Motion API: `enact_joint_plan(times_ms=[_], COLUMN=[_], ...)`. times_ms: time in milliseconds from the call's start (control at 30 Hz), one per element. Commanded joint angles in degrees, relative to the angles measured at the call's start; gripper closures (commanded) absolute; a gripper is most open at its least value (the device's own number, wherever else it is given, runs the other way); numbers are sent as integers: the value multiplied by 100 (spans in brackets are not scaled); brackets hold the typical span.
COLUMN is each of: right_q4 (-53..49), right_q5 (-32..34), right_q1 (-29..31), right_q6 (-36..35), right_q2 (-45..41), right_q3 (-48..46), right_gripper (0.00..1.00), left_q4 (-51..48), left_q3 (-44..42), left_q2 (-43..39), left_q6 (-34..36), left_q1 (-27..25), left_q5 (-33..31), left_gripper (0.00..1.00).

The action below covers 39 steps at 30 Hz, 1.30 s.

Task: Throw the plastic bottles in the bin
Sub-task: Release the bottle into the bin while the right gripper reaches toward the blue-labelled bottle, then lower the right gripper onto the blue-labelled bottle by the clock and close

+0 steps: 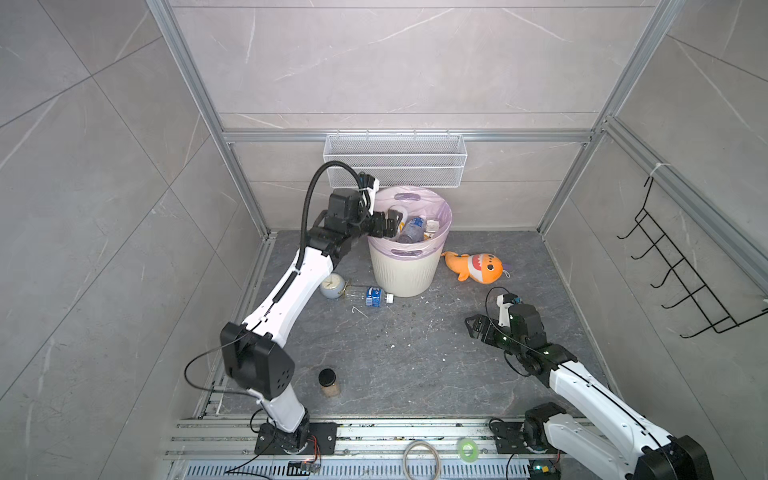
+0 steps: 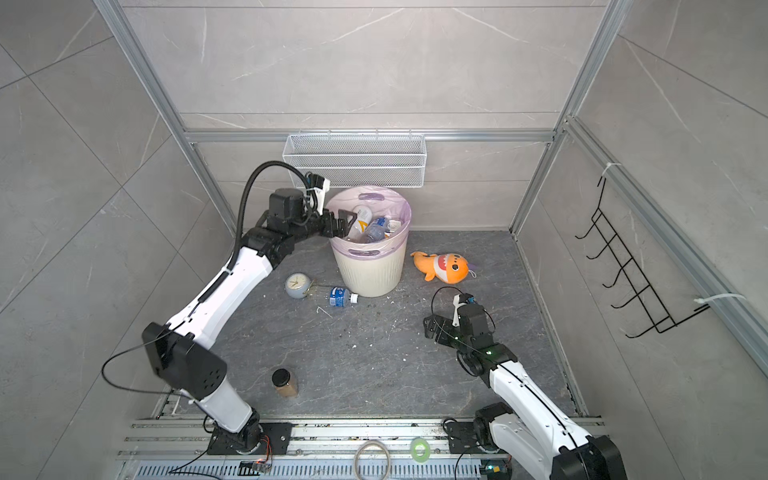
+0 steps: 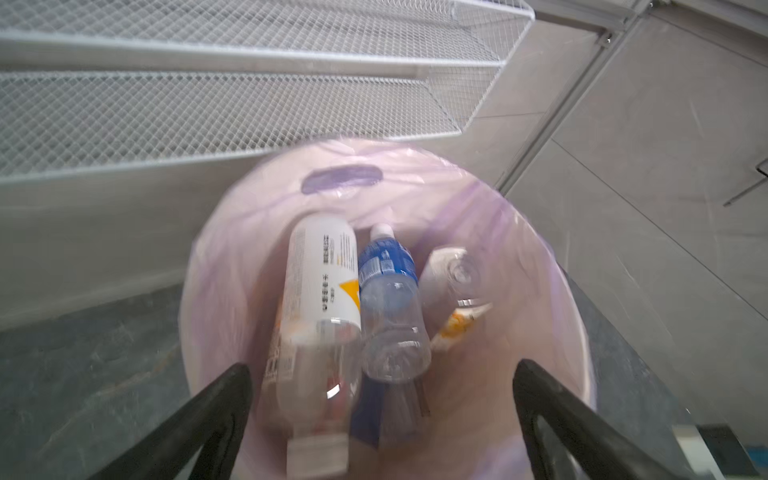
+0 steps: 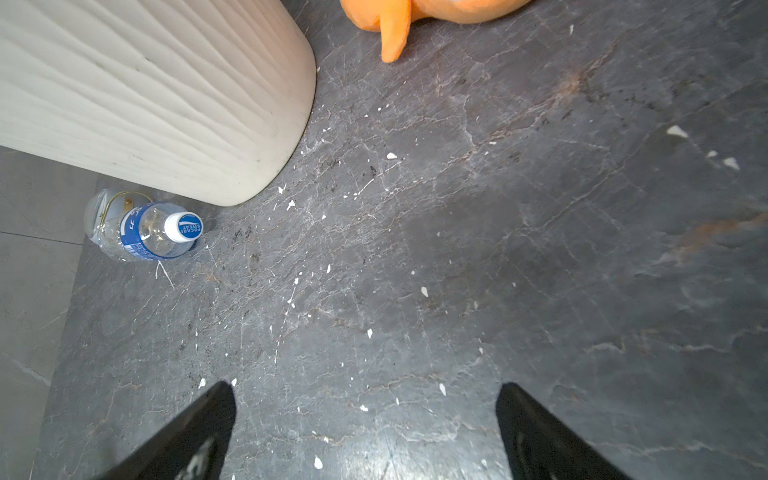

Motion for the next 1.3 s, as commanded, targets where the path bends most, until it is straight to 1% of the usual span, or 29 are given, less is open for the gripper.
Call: enact_joint_plan(times_ms=[0,167,233,333,500,600,667,800,867,967,1067,1267], right_q4=[137,232,242,177,67,10,-74,-324,-429,-616,-890,-1147], right_q5=[-123,-181,-42,479,1693,2213,2615,3383,3673,3821,3905,3735], right_q1=[-17,46,196,700,1935,2551,2974,3790,4060,4346,4544,4611], right_q6=[-163,-279,-359,-521,-756,-862,-988,-1319,-1456,-1638,-1849,-2277], right_q2=[22,-29,-110,-161,34,417,710,1374,1735,2303,2879,3885], right_q3=[-24,-61,-69,7,311,625,898,1595,1955,2558,3221,4302], right_gripper=[0,0,0,0,0,0,0,0,0,0,0,0], left_q4=[968,1040,1068,1089,1000,1179,1252,1321,1403,1539,1463,1558], left_q3=[-548,-1585,-1963,-2543,-3300,-3800,-4094,-4515,-4766,-5156,-5348,-5811], left_q2=[-1167,-1959,-2242,-2640,-3055,-3230,-3275,-3275,-3291,-3283,-3204,-3236], left_q6=[-176,-242,-282,-323,-438,-633,-800,-1061,-1221,-1429,-1563,-1726], left_q1=[-17,-17,-17,-9,-8,-8,1,34,70,231,466,698], left_q5=[92,-90,-198,-383,-861,-966,-1142,-1421,-1581,-1695,-1706,-1892], left_gripper=[0,0,0,0,0,0,0,0,0,0,0,0])
